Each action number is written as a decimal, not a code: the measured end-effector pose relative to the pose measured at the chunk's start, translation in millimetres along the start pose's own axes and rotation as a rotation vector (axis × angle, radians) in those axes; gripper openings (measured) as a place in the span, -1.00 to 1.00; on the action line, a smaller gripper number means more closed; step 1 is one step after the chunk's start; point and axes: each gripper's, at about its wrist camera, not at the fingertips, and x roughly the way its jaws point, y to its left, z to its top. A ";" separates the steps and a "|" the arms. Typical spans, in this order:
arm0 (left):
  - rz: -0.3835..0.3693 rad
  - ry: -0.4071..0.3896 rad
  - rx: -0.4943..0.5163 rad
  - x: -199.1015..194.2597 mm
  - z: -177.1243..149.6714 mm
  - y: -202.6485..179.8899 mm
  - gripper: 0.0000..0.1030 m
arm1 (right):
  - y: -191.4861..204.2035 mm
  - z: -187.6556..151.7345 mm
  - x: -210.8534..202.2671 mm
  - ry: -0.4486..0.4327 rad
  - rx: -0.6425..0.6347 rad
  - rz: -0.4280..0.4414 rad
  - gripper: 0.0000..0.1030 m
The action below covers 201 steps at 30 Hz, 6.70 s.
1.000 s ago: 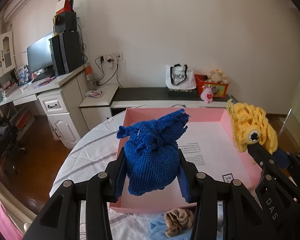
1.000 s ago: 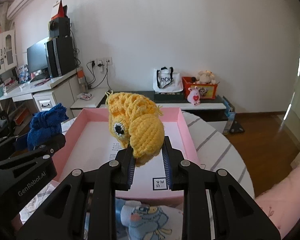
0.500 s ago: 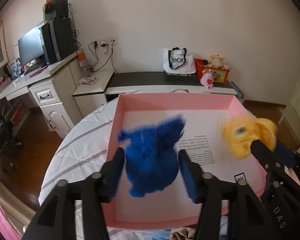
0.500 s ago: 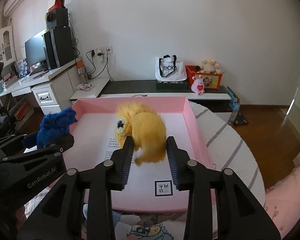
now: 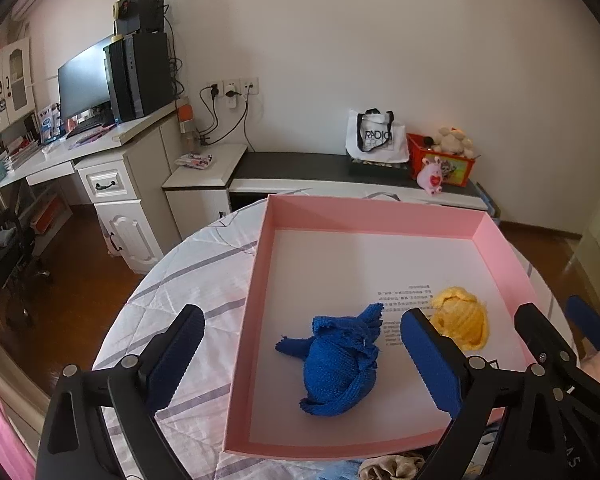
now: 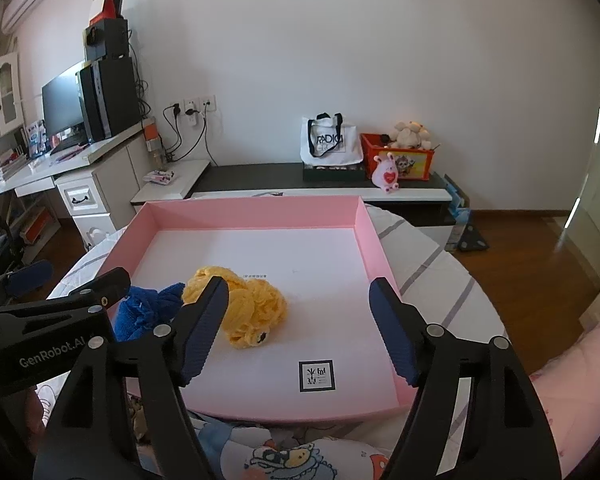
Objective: Organize soft objects
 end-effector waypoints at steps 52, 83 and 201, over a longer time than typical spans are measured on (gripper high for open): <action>0.019 -0.227 0.024 -215.4 -109.7 -12.2 1.00 | -9.3 -32.2 -178.4 -0.254 -0.005 -0.071 1.00; 0.042 -0.534 0.044 -348.9 -187.6 -24.6 1.00 | -18.3 -51.2 -298.9 -0.499 -0.005 -0.076 1.00; -0.094 0.111 -0.050 -130.0 -139.7 32.3 -0.56 | 17.4 -81.5 -32.2 0.185 -0.123 -0.044 0.50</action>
